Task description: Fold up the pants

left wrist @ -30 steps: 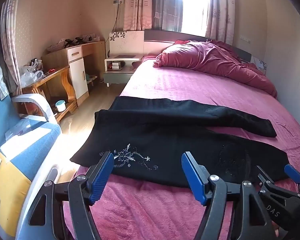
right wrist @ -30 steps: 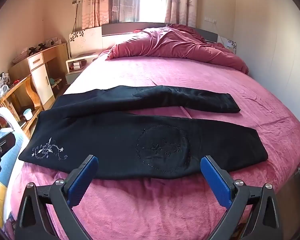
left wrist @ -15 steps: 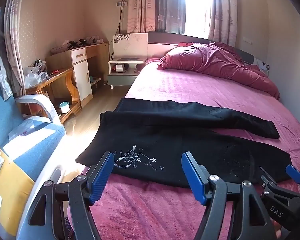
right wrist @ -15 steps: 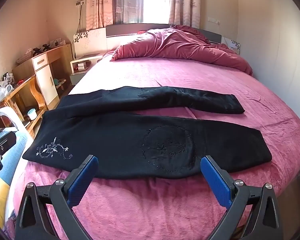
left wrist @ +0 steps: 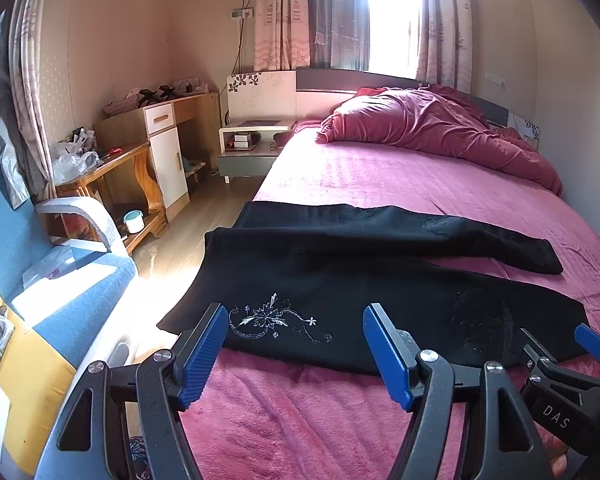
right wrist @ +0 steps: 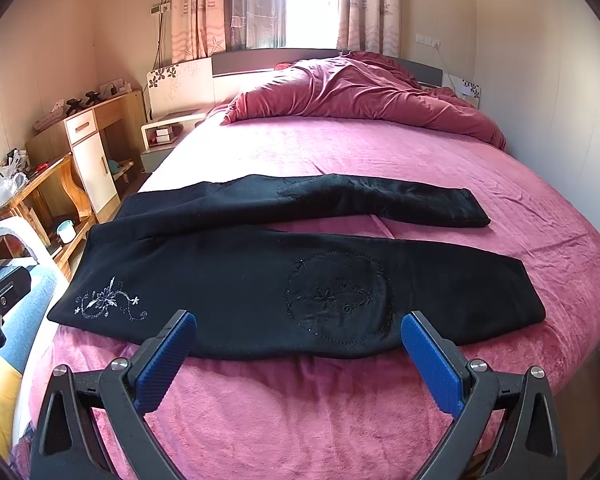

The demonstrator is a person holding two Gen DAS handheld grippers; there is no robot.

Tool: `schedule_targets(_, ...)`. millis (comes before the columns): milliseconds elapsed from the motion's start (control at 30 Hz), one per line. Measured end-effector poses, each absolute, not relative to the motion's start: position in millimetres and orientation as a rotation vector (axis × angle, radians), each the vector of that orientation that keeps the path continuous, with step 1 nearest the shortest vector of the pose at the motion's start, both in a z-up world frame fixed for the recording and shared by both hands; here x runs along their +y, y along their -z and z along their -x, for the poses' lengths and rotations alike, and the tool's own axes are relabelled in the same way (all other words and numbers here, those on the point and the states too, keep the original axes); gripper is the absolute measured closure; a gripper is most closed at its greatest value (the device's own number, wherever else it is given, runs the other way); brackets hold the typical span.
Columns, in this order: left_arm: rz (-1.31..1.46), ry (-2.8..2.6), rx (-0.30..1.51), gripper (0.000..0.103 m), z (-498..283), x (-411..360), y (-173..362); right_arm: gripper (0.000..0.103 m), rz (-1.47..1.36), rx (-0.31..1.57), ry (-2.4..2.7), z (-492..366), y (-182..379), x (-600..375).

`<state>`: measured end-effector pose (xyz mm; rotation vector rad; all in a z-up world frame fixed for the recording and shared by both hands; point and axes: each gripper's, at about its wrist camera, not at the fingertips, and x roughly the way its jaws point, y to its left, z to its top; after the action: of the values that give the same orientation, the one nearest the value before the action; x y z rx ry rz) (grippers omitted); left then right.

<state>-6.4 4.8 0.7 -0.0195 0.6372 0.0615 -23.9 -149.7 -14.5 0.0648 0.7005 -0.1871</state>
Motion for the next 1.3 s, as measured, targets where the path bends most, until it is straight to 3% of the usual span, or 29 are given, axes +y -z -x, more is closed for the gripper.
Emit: schedule_targets(1300,0.011,-0.063,0.646,0.031,5.8,6.8,2.1,0.000,-0.078,0.719,0.191,21.6,24.0,-155.1)
